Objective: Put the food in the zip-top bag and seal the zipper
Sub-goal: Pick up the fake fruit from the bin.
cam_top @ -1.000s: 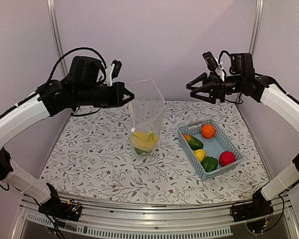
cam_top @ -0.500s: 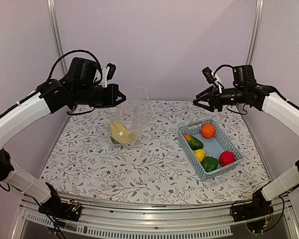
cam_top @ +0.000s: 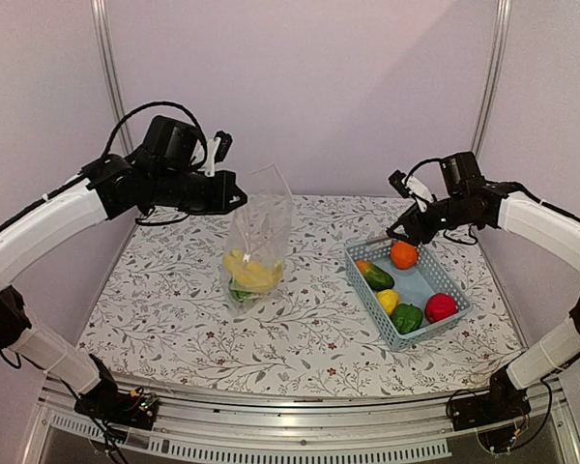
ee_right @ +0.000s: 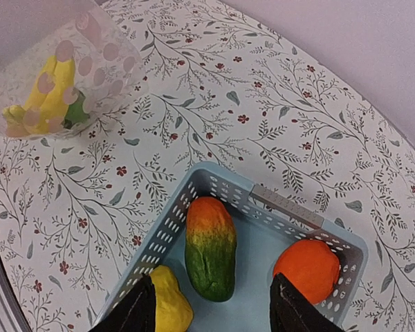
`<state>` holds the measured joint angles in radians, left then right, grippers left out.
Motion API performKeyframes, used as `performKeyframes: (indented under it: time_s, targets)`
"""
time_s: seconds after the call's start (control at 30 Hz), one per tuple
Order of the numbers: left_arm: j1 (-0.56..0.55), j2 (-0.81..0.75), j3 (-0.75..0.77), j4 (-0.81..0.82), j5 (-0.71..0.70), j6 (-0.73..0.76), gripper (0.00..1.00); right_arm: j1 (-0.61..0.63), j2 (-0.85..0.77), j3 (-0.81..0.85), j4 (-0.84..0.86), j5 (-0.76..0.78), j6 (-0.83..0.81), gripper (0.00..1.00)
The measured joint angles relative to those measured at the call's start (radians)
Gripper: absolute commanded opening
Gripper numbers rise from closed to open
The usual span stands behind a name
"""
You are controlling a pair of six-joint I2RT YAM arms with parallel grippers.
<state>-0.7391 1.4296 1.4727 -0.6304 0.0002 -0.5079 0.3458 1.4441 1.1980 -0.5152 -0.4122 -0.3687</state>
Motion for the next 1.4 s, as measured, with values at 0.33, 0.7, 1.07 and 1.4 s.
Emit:
performKeyframes:
  time_s: [0.33,0.7,1.07,1.4]
  targets:
    - [0.000,0.006,0.000,0.001,0.014,0.006,0.00,0.000,0.134,0.010,-0.082,0.197,-0.086,0.56]
    - [0.000,0.011,0.010,0.004,0.019,0.011,0.00,0.000,0.242,0.071,-0.093,0.335,-0.111,0.68]
    - [0.000,0.011,0.011,0.005,0.027,0.010,0.00,0.000,0.341,0.074,-0.077,0.427,-0.118,0.74]
    - [0.000,0.011,-0.015,0.034,0.038,0.002,0.00,-0.001,0.357,0.036,0.023,0.526,-0.117,0.75]
